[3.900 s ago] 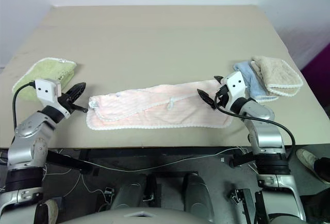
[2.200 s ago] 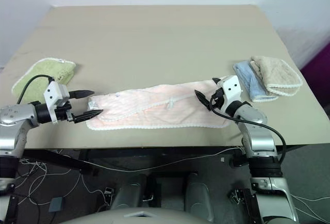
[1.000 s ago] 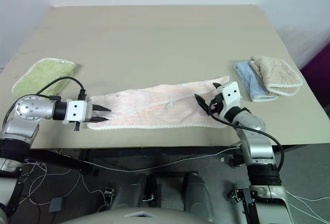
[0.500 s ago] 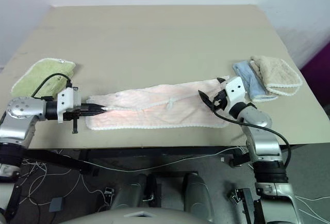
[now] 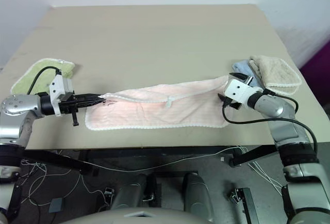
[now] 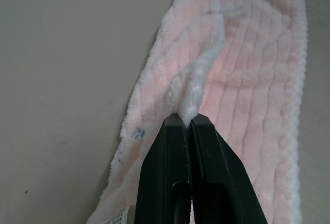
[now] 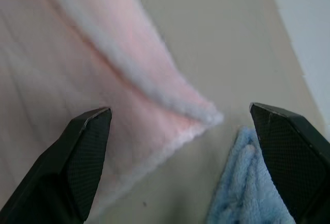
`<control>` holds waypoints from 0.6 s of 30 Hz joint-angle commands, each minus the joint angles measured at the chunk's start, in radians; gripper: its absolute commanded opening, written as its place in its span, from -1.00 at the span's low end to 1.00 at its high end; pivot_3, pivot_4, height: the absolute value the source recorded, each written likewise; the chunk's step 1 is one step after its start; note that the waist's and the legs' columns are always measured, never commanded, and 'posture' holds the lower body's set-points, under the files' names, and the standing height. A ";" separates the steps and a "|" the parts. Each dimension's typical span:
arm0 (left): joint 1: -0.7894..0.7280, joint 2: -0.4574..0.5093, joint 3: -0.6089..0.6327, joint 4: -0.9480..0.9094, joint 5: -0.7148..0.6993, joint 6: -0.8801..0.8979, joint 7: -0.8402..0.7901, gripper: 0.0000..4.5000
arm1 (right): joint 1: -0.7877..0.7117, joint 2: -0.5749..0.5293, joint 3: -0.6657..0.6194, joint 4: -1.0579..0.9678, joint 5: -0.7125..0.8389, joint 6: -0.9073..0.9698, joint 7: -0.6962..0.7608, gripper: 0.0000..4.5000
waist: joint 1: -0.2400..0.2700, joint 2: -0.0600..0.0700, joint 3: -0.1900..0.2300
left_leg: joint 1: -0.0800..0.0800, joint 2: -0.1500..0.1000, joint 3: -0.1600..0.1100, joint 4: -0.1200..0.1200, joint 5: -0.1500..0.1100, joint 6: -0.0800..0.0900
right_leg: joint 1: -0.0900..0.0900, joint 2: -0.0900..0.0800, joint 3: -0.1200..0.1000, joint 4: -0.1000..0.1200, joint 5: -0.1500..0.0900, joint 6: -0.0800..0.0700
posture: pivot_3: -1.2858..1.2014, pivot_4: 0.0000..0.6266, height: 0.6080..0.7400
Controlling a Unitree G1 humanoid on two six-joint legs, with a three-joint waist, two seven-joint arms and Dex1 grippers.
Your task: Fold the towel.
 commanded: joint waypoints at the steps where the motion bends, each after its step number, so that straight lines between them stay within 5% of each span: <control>1: 0.005 0.002 0.027 -0.041 -0.003 0.006 0.012 -0.98 | -0.081 -0.017 0.043 0.081 -0.089 -0.107 -0.055 1.00 | 0.000 0.000 0.000 | 0.000 0.000 0.000 0.000 0.000 0.000 | 0.000 0.000 0.000 0.000 0.000 0.000 | 0.03 -0.52 1.00; 8: 0.023 -0.001 0.024 -0.065 0.000 0.012 0.024 -0.98 | -0.201 0.004 0.127 0.213 -0.197 -0.205 -0.116 1.00 | 0.000 0.000 0.000 | 0.000 0.000 0.000 0.000 0.000 0.000 | 0.000 0.000 0.000 0.000 0.000 0.000 | 0.03 -0.52 1.00; 12: 0.036 0.002 0.030 -0.083 -0.004 0.019 0.032 -1.00 | -0.228 -0.006 0.157 0.248 -0.230 -0.233 -0.114 0.61 | 0.001 0.000 0.000 | 0.000 0.000 0.000 0.000 0.000 0.000 | 0.000 0.000 0.000 0.000 0.000 0.000 | 0.03 -0.52 1.00; 18: 0.053 0.006 0.040 -0.096 -0.009 0.024 0.039 -1.00 | -0.232 -0.019 0.153 0.255 -0.222 -0.248 -0.096 -0.33 | 0.000 0.000 0.000 | 0.000 0.000 0.000 0.000 0.000 0.000 | 0.000 0.000 0.000 0.000 0.000 0.000 | 0.03 -0.52 1.00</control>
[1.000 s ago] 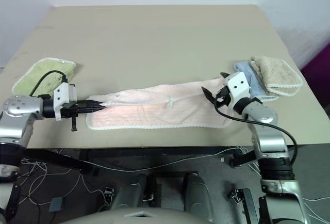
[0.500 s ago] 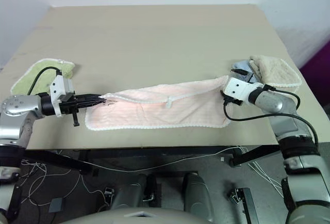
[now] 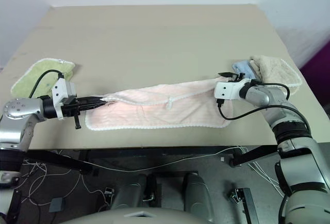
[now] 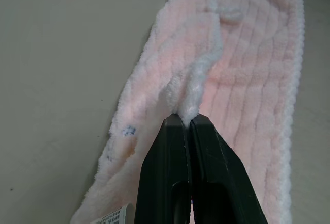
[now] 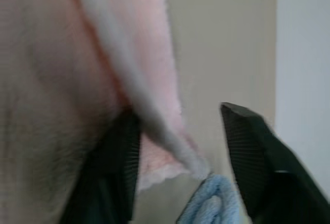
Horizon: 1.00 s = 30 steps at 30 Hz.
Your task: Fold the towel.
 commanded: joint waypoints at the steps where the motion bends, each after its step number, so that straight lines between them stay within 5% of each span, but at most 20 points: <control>1: -0.002 0.010 0.040 -0.038 -0.011 0.004 0.010 -1.00 | -0.025 -0.027 -0.022 -0.014 0.017 -0.012 0.013 -0.49 | 0.001 0.000 0.000 | 0.000 0.000 0.000 0.000 0.000 0.000 | 0.000 0.000 0.000 0.000 0.000 0.000 | 0.03 -0.52 1.00; 4: -0.004 0.008 0.041 -0.038 -0.012 0.006 0.014 -1.00 | -0.023 -0.032 -0.027 -0.021 0.019 -0.010 0.022 -0.97 | 0.001 0.000 0.000 | 0.000 0.000 0.000 0.000 0.000 0.000 | 0.000 0.000 0.000 0.000 0.000 0.000 | 0.03 -0.52 1.00; 14: -0.075 -0.031 0.065 0.048 0.009 -0.064 0.085 -1.00 | -0.048 -0.041 -0.047 -0.038 0.023 0.003 -0.003 -0.99 | 0.003 0.000 0.000 | 0.000 0.000 0.000 0.000 0.000 0.000 | 0.000 0.000 0.000 0.000 0.000 0.000 | 0.03 -0.52 1.00; 24: -0.587 -0.100 0.108 0.609 0.134 -0.243 0.372 -1.00 | -0.371 0.001 -0.064 0.191 0.050 -0.006 -0.082 -0.99 | 0.001 -0.001 0.001 | 0.000 -0.001 0.002 0.000 0.000 0.000 | 0.000 0.000 0.000 0.000 0.000 0.001 | 0.03 -0.52 1.00; 30: -0.732 -0.031 0.160 0.703 0.117 -0.291 0.363 -1.00 | -0.480 -0.035 -0.140 0.151 0.165 -0.018 -0.019 -0.99 | -0.003 -0.001 0.002 | -0.001 -0.001 0.005 -0.001 0.000 0.000 | 0.000 0.000 0.000 -0.001 -0.001 0.002 | 0.03 -0.52 1.00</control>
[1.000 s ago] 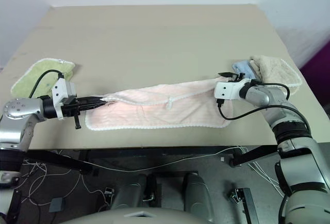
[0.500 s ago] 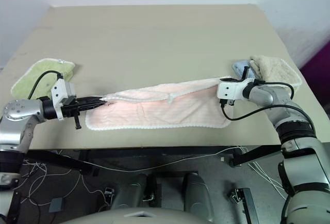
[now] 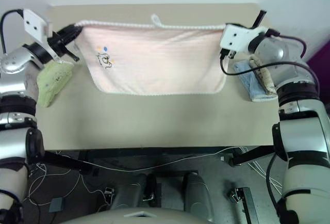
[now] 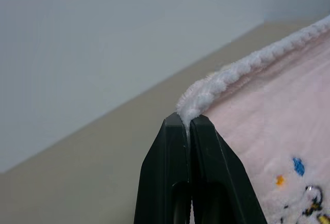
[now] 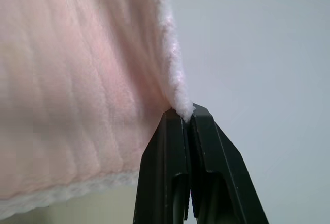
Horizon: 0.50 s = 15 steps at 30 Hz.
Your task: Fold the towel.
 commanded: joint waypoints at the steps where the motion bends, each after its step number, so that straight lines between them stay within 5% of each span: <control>1: -0.035 0.081 0.061 0.008 -0.019 -0.029 -0.017 -1.00 | -0.020 -0.056 -0.092 -0.073 0.109 -0.004 0.067 -0.99 | 0.000 0.000 0.000 | 0.000 0.000 0.000 0.000 0.000 0.000 | 0.000 0.000 0.000 0.000 0.000 0.000 | 0.03 -0.52 1.00; 5: 0.125 0.143 0.091 -0.107 -0.080 0.035 -0.170 -1.00 | 0.193 -0.118 -0.154 -0.313 0.317 0.067 0.329 -0.99 | 0.000 0.000 -0.001 | 0.001 0.000 0.000 -0.001 0.000 0.000 | 0.001 0.000 0.000 0.000 0.000 0.000 | 0.03 -0.52 1.00; 7: 0.326 0.172 0.125 -0.304 -0.175 0.140 -0.291 -1.00 | 0.382 -0.182 -0.196 -0.494 0.441 0.163 0.471 -0.99 | 0.002 0.000 -0.001 | 0.005 0.000 0.001 -0.001 0.000 0.001 | 0.005 0.000 0.001 0.000 -0.001 0.001 | 0.03 -0.52 1.00; 15: 0.942 0.263 0.268 -0.841 -0.348 0.503 -0.374 -1.00 | 0.900 -0.343 -0.365 -0.920 0.672 0.479 0.685 -0.99 | 0.005 0.000 0.001 | 0.007 0.000 -0.004 0.001 -0.003 0.003 | 0.005 -0.005 0.003 0.001 -0.001 0.000 | 0.03 -0.52 1.00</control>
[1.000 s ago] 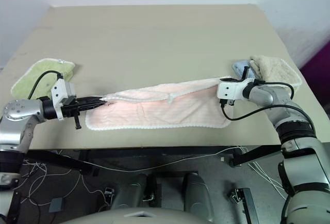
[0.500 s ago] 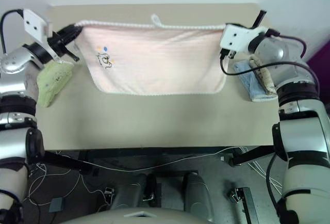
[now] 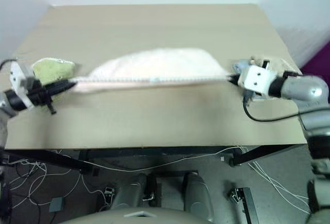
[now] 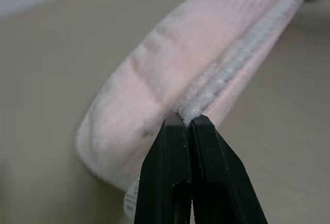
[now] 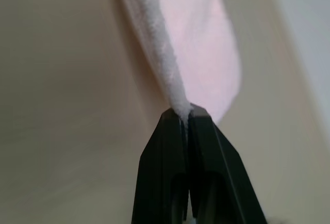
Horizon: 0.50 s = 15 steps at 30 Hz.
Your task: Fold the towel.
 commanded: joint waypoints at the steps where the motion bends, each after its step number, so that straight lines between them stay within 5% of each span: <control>1: 0.134 0.058 0.128 -0.139 -0.049 0.108 0.005 -1.00 | 0.098 -0.070 -0.137 -0.120 0.083 0.125 0.055 -0.99 | 0.001 0.000 0.000 | 0.001 0.000 -0.001 0.000 -0.002 0.004 | 0.001 -0.001 0.000 0.000 0.000 0.000 | 0.03 -0.52 1.00; 8: 0.303 0.080 0.216 -0.238 -0.078 0.218 0.002 -1.00 | 0.218 -0.123 -0.213 -0.209 0.136 0.221 0.153 -0.99 | 0.004 0.000 0.000 | 0.003 0.000 -0.003 -0.002 -0.005 0.001 | -0.001 -0.002 -0.001 -0.003 -0.002 -0.004 | 0.03 -0.52 1.00; 15: 0.191 0.040 0.115 -0.178 0.007 0.178 0.110 -1.00 | -0.074 -0.025 -0.016 -0.032 -0.032 0.156 0.070 -0.99 | 0.001 0.001 0.000 | 0.003 0.000 -0.002 -0.003 -0.005 0.001 | -0.003 -0.002 -0.001 -0.003 -0.004 -0.008 | 0.03 -0.52 1.00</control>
